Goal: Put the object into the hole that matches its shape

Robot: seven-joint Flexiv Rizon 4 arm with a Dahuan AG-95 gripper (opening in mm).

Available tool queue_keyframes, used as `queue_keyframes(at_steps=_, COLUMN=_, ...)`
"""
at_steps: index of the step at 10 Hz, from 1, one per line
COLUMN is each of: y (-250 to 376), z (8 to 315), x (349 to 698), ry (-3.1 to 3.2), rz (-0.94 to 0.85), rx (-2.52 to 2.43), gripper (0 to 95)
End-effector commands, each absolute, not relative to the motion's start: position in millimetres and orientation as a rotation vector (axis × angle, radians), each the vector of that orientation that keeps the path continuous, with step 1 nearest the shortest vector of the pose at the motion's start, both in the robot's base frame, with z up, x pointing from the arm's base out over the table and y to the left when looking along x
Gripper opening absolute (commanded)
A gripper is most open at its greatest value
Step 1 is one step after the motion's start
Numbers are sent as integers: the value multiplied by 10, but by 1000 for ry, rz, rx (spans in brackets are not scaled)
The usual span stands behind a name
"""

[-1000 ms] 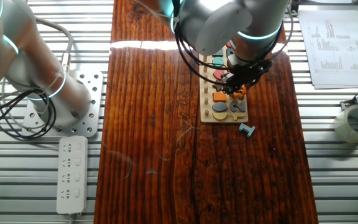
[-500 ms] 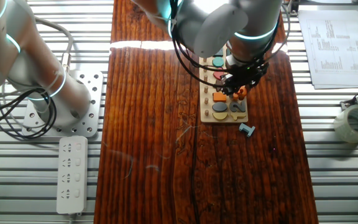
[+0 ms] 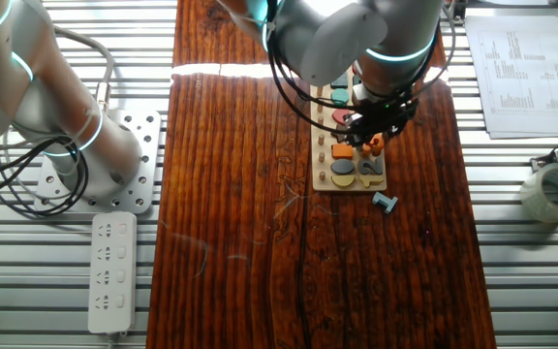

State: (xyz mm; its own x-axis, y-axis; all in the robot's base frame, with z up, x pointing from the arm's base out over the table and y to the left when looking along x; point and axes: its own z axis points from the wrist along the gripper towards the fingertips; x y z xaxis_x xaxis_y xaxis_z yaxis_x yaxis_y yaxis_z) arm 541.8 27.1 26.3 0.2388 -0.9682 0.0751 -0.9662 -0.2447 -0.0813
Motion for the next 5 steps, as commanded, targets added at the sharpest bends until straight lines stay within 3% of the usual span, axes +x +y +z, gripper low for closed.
queue_keyframes(at_steps=1, y=271, z=258, x=5422, ry=1931, rz=-185, rx=-2459, gripper=0)
queue_keyframes(at_steps=5, y=270, z=252, x=5407, ry=2023, rz=-209, rx=-2387, gripper=0)
